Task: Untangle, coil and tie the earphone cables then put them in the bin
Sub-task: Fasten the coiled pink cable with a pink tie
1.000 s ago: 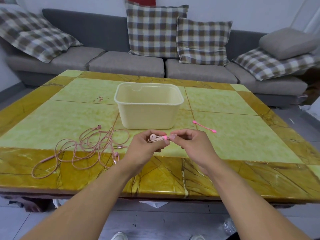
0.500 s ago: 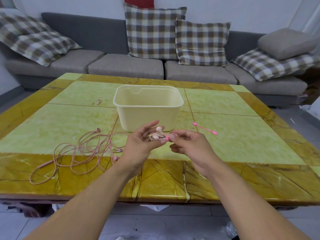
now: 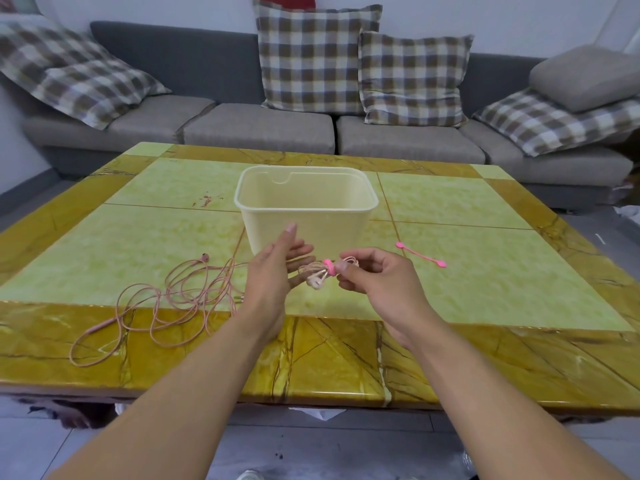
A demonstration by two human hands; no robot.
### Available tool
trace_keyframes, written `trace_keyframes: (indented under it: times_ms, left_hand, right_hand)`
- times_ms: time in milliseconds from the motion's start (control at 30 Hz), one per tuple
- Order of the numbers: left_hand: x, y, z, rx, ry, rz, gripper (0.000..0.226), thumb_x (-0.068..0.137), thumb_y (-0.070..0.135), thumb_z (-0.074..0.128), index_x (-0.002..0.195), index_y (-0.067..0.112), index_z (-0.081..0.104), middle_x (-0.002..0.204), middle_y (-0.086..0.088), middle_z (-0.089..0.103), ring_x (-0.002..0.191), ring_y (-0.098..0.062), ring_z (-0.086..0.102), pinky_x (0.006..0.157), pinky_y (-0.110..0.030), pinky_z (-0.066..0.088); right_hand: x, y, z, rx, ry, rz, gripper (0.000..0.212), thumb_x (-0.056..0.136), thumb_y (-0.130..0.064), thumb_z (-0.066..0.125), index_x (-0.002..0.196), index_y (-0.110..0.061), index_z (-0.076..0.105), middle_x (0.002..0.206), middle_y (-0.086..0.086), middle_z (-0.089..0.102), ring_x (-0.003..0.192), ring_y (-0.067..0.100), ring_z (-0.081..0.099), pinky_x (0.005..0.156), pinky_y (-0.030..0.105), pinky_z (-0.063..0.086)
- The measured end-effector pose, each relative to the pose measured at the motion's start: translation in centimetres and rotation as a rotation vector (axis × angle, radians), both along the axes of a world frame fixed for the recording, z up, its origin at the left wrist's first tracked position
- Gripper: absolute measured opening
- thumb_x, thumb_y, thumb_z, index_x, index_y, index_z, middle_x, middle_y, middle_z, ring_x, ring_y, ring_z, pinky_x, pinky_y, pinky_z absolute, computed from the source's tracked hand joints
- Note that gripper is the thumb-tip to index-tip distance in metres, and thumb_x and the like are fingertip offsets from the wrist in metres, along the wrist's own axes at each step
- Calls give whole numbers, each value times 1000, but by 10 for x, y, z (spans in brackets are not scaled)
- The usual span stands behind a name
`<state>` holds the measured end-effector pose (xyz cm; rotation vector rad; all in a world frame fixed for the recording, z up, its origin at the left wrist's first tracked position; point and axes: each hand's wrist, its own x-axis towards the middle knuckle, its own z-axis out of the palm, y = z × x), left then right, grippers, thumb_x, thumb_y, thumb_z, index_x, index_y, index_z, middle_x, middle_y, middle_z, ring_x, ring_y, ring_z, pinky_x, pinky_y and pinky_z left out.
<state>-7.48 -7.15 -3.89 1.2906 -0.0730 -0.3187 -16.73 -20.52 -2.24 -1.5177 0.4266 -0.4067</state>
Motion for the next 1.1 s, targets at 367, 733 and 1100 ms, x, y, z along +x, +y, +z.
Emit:
trace_keyframes:
  times_ms: [367,733,1100]
  left_hand:
    - [36,-23,34,31,306,88,63,90,71,52,99,11,70,91,-2,73,82,-19,70,64,-34,51]
    - [12,-1,5,68,340,35,23,96,34,49,94,14,61,74,-2,63,75,-22,66,60,-32,50]
    - [-13,29,-9,130,426,-138,14,95,20,52,92,12,63,79,-6,65,69,-20,63,56,-30,49]
  right_hand:
    - [3,4,-1,-94,-98,-81,20,82,-7,81,94,-23,78,91,0,78,85,13,71,81,26,57]
    - [8,10,10,-286,-255,-199,19,87,-13,79,93,-31,78,88,-11,77,81,5,70,72,15,51]
    - [54,6,5,-615,120,-163,14,90,-13,72,87,-27,74,93,-11,72,67,-1,60,50,7,37]
